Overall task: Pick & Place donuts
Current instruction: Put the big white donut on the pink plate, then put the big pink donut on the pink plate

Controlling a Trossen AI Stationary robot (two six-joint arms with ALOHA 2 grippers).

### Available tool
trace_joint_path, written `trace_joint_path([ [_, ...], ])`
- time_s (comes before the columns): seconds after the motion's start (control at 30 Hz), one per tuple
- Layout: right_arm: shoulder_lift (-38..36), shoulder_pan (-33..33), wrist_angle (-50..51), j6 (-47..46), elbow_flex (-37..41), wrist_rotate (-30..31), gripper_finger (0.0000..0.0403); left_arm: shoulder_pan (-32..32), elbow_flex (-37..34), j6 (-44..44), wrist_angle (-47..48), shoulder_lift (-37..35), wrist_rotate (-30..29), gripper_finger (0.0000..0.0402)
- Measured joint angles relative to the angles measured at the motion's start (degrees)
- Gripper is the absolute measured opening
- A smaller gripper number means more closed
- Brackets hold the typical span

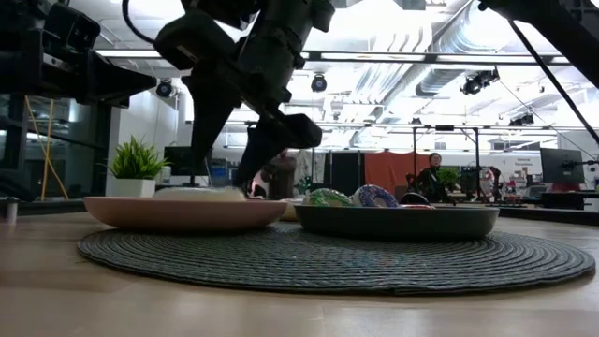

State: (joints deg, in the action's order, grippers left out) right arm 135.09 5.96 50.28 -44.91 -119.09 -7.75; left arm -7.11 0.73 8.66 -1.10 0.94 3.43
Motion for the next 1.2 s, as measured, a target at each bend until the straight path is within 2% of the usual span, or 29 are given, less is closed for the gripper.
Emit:
trace_joint_path([
  [0.4, -2.9, 0.1, -0.9, 0.3, 0.0, 1.8, 0.0246, 0.0, 0.0, 0.0, 0.0, 0.0, 0.0, 0.0001],
  [0.53, -4.2, 0.8, -3.4, 3.3, 0.0, 2.1, 0.0246, 0.0, 0.0, 0.0, 0.0, 0.0, 0.0, 0.0001],
  [0.63, -5.1, 1.8, -5.0, 8.1, -0.1, 4.5, 0.0246, 0.0, 0.0, 0.0, 0.0, 0.0, 0.0, 0.0001],
  [0.83, -6.1, 3.7, -5.0, 17.9, -0.1, 13.8, 0.0246, 0.0, 0.0, 0.0, 0.0, 0.0, 0.0, 0.0001],
  [0.97, -6.6, 3.7, -3.8, 19.2, -0.1, 19.4, 0.0246, 0.0, 0.0, 0.0, 0.0, 0.0, -0.2, 0.0001],
  [1.1, -7.2, 2.1, -3.2, 17.0, -0.1, 19.7, 0.0246, 0.0, 0.0, 0.0, 0.0, 0.0, -0.1, 0.0001],
  [1.2, -8.2, -0.3, -2.5, 16.9, -0.1, 17.5, 0.0246, 0.0, 0.0, 0.0, 0.0, 0.0, -0.1, 0.0001],
])
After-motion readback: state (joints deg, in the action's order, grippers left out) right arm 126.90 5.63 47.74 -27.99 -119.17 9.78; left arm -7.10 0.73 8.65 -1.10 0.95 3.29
